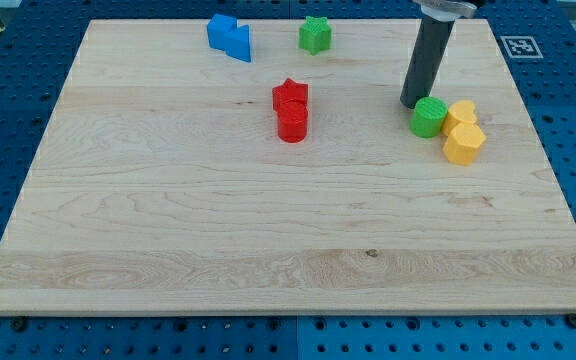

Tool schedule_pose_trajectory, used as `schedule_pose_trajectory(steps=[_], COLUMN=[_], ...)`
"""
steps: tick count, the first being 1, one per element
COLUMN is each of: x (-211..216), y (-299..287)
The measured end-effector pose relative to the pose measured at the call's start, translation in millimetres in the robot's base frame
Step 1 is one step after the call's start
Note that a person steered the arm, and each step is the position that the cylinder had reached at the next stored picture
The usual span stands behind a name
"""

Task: Push the green star into the green circle

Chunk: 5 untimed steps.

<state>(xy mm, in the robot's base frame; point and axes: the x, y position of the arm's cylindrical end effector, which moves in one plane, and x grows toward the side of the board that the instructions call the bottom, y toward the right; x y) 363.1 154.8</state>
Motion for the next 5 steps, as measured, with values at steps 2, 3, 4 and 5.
schedule_pose_trajectory(steps=[2,3,4,5], x=[-29.8,-39.7,-69.7,-105.7], y=[-67.2,-128.0,-151.6,-172.3])
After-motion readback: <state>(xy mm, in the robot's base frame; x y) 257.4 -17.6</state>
